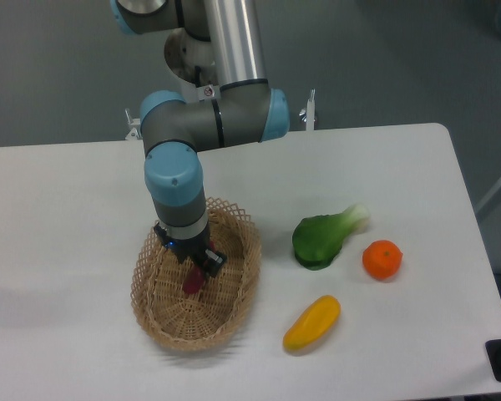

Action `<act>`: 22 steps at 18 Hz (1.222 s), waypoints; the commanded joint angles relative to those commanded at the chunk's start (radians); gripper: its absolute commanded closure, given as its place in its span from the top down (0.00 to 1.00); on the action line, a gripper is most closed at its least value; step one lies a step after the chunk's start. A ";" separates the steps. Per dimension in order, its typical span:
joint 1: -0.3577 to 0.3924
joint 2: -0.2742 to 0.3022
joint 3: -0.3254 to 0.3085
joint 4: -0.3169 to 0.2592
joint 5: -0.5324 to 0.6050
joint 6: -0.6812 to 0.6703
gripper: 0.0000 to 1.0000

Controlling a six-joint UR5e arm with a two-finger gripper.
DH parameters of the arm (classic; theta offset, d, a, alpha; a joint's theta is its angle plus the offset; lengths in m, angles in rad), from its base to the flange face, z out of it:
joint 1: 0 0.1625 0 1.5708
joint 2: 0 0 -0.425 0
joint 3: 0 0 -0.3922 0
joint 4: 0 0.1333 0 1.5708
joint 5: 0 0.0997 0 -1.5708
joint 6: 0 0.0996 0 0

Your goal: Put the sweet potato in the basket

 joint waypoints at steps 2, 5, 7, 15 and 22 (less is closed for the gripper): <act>0.006 0.015 0.008 0.003 0.000 -0.002 1.00; 0.050 0.029 0.054 0.009 0.000 -0.006 1.00; 0.084 0.057 0.106 0.008 -0.012 -0.006 1.00; 0.256 0.060 0.299 -0.079 -0.009 0.098 1.00; 0.417 0.061 0.403 -0.238 -0.057 0.446 1.00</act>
